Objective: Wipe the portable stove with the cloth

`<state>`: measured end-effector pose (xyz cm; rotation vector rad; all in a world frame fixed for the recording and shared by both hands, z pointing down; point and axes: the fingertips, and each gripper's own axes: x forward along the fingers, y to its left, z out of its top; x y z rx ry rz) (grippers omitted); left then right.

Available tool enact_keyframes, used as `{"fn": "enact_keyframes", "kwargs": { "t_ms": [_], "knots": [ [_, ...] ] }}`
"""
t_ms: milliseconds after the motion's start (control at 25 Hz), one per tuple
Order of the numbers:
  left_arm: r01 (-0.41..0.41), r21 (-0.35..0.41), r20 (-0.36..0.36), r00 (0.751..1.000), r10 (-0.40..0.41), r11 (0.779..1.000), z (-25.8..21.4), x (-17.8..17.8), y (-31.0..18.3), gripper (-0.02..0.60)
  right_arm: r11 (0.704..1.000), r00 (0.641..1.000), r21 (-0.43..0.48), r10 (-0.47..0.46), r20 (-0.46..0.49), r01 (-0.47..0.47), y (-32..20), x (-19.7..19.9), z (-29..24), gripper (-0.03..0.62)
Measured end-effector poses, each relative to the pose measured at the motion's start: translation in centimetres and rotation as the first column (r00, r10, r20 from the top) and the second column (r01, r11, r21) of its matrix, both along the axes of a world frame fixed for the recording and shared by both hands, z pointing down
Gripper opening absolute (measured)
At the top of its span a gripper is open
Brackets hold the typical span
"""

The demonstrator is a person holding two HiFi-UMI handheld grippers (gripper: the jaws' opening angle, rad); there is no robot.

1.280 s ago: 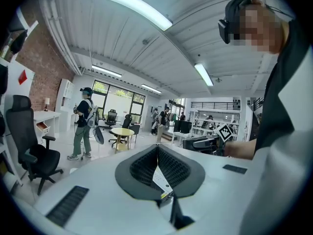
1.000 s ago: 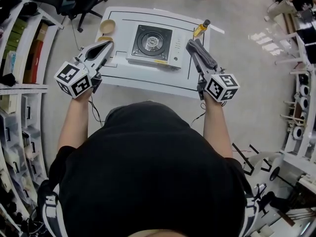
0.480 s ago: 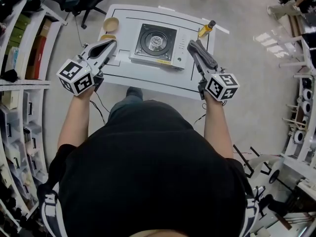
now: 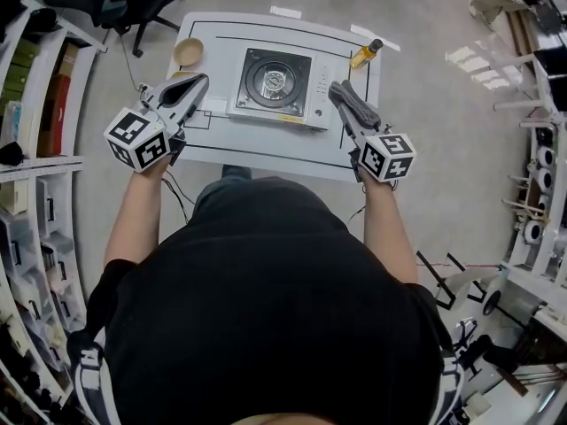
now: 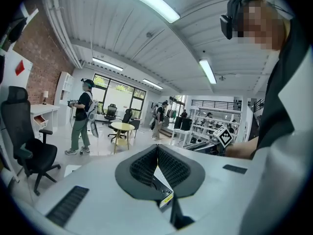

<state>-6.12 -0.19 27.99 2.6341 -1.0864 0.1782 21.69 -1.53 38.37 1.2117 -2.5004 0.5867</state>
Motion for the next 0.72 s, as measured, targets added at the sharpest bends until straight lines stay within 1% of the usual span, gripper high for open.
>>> {"fn": "enact_keyframes", "kwargs": {
  "t_ms": [200,320,600,720],
  "knots": [
    [0.002,-0.032,-0.002,1.0,-0.002,0.999,1.7,-1.1,-2.3,0.023,0.999,0.997,-0.05,-0.008,-0.078,0.004,-0.8,-0.5,3.4,0.117],
    [-0.003,-0.047,0.008,1.0,0.003,0.999,2.8,-1.6,-3.7,0.023,0.998,0.989,-0.059,-0.013,-0.15,0.005,-1.5,-0.9,5.6,0.117],
    [-0.015,-0.088,0.018,1.0,0.017,0.996,5.5,-2.2,-5.4,0.023,0.994,0.955,-0.102,-0.072,-0.289,0.044,-1.7,-2.1,10.8,0.117],
    [-0.017,-0.102,0.021,1.0,0.019,0.995,6.4,-2.6,-6.0,0.023,0.991,0.933,-0.122,-0.102,-0.344,0.064,-1.2,-2.6,12.8,0.117]
  ]
}}
